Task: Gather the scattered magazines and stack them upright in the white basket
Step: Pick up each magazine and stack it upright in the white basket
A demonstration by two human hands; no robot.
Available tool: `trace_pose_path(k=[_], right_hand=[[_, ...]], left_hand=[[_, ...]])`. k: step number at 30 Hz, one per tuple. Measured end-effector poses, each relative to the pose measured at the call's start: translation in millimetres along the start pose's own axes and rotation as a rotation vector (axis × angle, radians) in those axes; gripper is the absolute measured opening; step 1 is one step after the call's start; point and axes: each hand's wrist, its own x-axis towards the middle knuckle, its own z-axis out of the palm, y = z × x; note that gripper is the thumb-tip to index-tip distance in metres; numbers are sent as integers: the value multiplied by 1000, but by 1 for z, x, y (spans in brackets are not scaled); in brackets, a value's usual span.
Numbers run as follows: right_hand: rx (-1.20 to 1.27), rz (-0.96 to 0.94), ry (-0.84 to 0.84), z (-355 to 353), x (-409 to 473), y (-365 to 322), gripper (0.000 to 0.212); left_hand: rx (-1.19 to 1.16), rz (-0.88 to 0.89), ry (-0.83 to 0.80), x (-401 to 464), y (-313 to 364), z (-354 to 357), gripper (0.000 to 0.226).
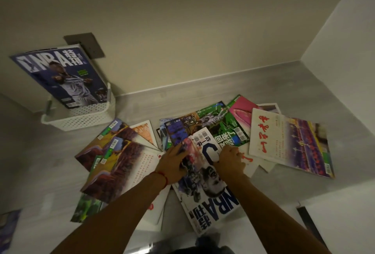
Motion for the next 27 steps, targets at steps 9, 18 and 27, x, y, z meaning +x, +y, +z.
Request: trace_pose_path(k=[9,18,27], right_hand=[[242,-530,-99,-83,-16,1,19],[-240,-1058,241,-166,-66,-100,19],[647,-540,600,-105,-69,-134,53]], left_hand=[[92,320,517,-23,35,-71,67],[-271,363,156,-52,7,-150,46],[-867,153,398,-105,-79,-166,32]])
